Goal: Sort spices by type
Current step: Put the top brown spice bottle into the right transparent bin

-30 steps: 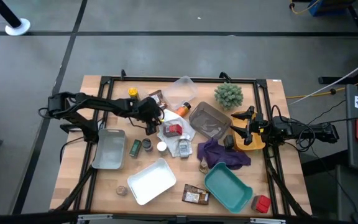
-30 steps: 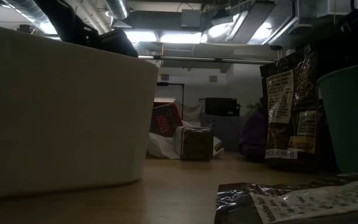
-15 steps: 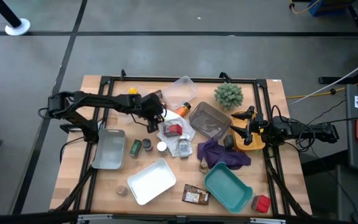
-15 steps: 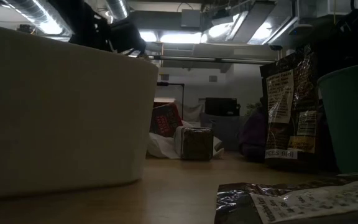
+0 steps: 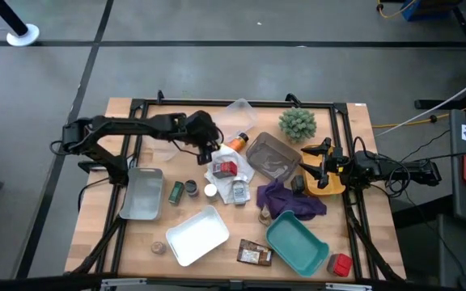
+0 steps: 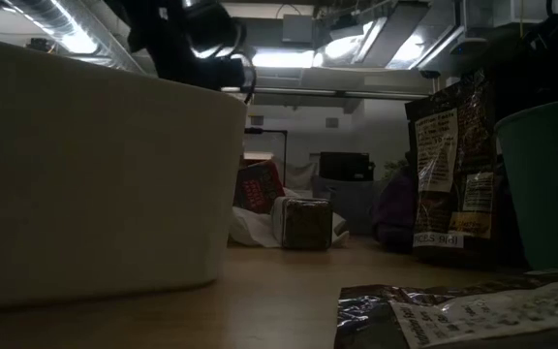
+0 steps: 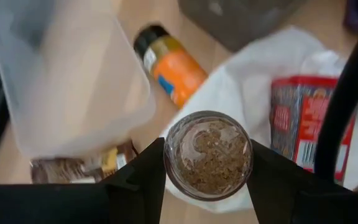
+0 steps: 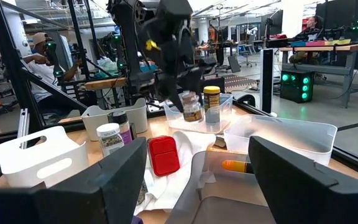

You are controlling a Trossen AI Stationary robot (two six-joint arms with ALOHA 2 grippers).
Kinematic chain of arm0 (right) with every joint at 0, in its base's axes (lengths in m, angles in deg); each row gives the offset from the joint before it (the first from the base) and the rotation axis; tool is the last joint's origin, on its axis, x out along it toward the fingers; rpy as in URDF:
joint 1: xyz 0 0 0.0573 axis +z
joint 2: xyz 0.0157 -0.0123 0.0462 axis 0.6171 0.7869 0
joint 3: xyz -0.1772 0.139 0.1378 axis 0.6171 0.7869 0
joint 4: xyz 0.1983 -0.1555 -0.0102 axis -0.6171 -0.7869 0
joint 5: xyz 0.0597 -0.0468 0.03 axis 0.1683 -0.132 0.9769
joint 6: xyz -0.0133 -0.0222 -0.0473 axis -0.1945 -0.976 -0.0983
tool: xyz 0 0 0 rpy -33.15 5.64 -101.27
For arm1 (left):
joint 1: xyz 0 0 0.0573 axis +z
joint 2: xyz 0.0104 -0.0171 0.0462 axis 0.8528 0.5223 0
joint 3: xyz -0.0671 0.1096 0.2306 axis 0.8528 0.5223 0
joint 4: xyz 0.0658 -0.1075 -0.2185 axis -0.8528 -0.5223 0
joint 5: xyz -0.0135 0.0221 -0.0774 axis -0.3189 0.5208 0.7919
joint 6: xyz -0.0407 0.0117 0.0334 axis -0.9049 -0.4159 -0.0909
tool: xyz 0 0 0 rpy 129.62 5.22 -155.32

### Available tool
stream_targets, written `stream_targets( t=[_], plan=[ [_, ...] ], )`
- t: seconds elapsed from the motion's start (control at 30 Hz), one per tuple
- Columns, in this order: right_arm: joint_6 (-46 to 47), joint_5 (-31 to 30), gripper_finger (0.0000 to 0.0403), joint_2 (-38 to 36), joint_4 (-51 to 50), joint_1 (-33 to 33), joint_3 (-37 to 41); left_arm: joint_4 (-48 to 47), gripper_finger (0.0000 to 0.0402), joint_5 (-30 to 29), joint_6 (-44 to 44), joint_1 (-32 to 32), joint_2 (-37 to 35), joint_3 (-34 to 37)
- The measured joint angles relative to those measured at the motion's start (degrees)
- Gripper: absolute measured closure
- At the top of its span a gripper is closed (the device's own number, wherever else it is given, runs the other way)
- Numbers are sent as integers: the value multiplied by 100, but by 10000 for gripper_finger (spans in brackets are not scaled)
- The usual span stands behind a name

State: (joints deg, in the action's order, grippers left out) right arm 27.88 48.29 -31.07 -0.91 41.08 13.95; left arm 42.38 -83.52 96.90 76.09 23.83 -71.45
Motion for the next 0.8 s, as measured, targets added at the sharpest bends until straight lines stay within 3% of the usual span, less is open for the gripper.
stream_targets(
  t=[0.2,0.6,0.8],
  plan=[
    [-1,1,120,0,0,-1,0,339,235,-4,-5,312,-2,-206],
    [-1,0,120,0,0,-1,0,2388,235,299,-39,1084,598,-235],
    [-2,1,120,0,-22,-1,0,2098,235,319,-214,1345,1363,-656]
  ],
)
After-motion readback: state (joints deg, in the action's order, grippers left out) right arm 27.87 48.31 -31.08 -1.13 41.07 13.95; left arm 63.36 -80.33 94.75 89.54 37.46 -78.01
